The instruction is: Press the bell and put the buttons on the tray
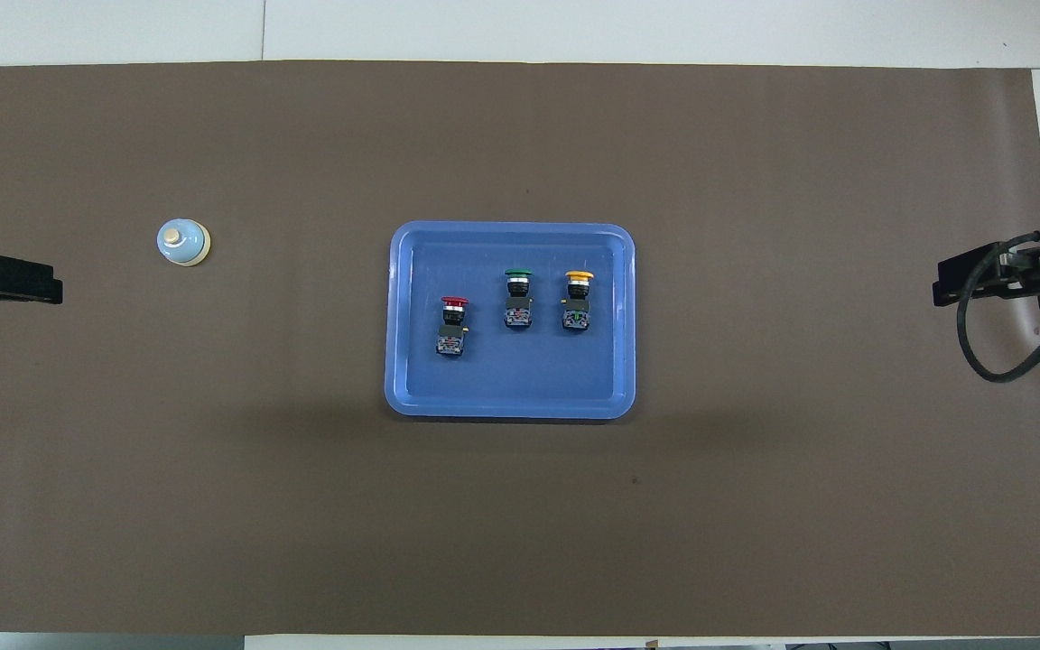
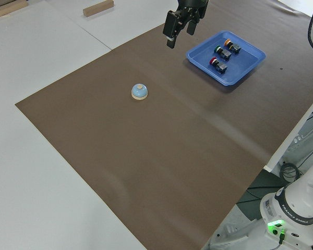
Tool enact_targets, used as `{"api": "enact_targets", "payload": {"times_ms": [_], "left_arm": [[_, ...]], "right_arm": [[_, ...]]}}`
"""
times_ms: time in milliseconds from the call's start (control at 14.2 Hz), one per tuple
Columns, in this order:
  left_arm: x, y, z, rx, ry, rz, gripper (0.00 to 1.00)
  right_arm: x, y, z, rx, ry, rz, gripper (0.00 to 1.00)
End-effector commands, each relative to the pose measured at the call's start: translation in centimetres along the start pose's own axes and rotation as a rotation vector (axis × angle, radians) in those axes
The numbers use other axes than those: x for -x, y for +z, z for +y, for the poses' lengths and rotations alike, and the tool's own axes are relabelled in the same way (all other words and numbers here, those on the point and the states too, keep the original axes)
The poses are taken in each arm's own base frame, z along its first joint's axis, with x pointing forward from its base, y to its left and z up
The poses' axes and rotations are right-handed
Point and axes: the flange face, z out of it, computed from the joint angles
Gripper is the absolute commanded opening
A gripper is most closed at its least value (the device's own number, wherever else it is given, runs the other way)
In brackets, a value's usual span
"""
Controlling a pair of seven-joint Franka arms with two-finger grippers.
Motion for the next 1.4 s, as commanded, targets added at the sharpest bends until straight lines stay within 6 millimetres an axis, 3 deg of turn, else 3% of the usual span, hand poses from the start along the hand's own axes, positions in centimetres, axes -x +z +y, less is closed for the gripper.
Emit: {"api": "enact_targets", "payload": {"times_ms": [0,492,843,1334], "left_arm": [[0.1,-1.2,0.0,-0.005,-0.016,0.002,1.0],[-1.2,-3.9,-0.7,0.016,-0.027,-0.003,1.0],[-1.1,-4.2,0.9,0.027,0.002,-0.012,1.0],[-0.5,-4.1,1.0,0.029,0.01,-0.039,1.0]], "right_arm": [[0.3,0.1,0.1,0.0,-0.009,0.009,1.0],[0.3,0.0,0.1,0.0,-0.009,0.01,1.0],[0.3,0.0,0.1,0.0,-0.009,0.01,1.0],[0.3,0.0,0.1,0.0,-0.009,0.01,1.0]]}}
